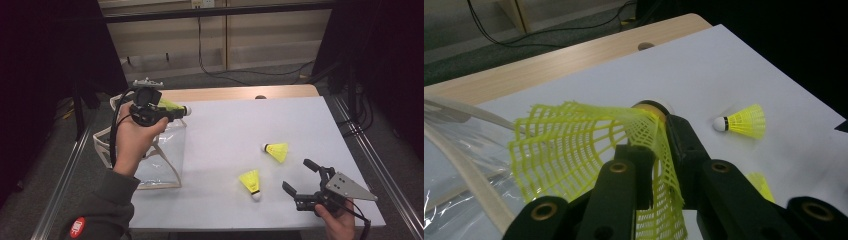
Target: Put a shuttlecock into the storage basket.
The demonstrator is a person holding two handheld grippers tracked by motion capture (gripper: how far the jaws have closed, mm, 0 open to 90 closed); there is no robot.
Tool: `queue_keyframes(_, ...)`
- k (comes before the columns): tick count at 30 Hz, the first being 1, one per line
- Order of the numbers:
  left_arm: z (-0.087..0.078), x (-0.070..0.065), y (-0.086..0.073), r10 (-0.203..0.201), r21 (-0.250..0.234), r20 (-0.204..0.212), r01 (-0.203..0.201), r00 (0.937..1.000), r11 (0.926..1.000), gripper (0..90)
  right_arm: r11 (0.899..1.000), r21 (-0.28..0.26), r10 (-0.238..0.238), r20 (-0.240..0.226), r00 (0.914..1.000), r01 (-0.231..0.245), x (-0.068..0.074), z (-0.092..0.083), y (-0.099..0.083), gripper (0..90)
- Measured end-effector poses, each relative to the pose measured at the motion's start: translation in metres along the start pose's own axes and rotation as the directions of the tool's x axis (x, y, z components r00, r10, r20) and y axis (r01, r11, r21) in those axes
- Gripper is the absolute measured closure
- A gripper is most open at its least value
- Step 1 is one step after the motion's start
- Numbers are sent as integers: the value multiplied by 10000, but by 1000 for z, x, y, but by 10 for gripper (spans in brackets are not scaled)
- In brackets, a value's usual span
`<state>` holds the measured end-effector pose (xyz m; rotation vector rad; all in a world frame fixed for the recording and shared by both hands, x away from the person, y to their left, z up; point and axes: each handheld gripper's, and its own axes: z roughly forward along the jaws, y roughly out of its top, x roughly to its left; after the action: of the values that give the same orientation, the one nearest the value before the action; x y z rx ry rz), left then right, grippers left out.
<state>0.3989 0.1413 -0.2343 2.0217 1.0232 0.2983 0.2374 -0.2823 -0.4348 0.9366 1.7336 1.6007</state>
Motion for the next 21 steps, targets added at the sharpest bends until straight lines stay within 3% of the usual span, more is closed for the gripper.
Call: queue_keyframes(21, -10, 9, 1, -56, 46, -277, 57, 9996, 10000, 821, 10000, -3, 6, 3, 10000, -6, 0, 0, 0, 13)
